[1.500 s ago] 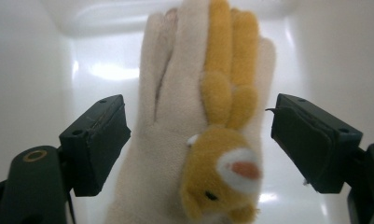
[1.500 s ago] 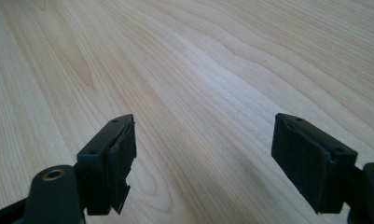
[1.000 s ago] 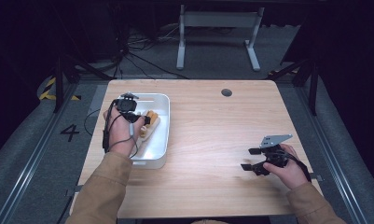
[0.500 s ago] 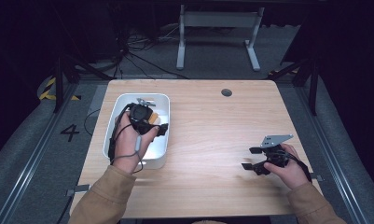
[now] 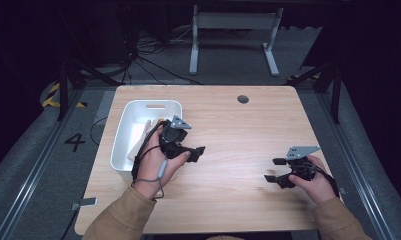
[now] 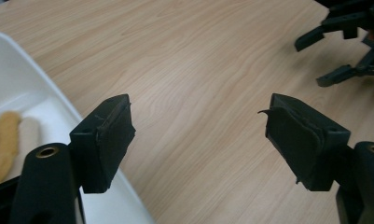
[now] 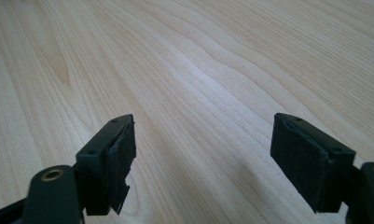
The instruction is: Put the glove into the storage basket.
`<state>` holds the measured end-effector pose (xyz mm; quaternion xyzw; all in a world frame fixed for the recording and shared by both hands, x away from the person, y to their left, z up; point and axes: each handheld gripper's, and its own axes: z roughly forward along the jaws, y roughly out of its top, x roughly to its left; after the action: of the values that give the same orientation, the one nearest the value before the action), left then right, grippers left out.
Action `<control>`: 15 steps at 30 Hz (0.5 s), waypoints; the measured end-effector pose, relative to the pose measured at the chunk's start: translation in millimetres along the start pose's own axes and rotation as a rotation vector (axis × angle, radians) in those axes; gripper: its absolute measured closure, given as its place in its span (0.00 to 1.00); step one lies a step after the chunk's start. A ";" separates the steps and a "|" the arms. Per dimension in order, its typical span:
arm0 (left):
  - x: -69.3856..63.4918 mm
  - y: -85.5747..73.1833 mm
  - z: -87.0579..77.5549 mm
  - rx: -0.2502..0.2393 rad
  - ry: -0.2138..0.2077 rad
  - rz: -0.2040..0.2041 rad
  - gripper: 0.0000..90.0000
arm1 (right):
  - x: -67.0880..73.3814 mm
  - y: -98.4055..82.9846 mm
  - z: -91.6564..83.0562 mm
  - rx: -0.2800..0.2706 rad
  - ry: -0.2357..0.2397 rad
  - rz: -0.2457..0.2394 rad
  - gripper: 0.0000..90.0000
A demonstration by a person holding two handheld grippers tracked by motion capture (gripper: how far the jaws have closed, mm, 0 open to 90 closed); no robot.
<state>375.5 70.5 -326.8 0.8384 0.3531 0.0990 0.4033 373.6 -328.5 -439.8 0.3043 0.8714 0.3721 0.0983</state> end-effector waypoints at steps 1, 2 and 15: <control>-1.7 -0.5 1.1 -0.011 -0.016 0.016 0.26 | -0.1 -0.2 -0.2 0.001 0.002 -0.001 0.26; -4.1 -2.1 3.8 -0.018 -0.036 0.033 0.26 | -0.1 -0.3 -0.3 0.001 0.003 -0.002 0.26; -22.4 -23.1 32.3 -0.025 -0.147 0.045 0.24 | -2.4 -1.6 0.5 0.013 0.006 -0.005 0.25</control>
<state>361.9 45.7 -362.6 0.8460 0.3025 0.0503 0.4362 374.9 -330.5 -441.5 0.3015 0.8749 0.3670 0.0947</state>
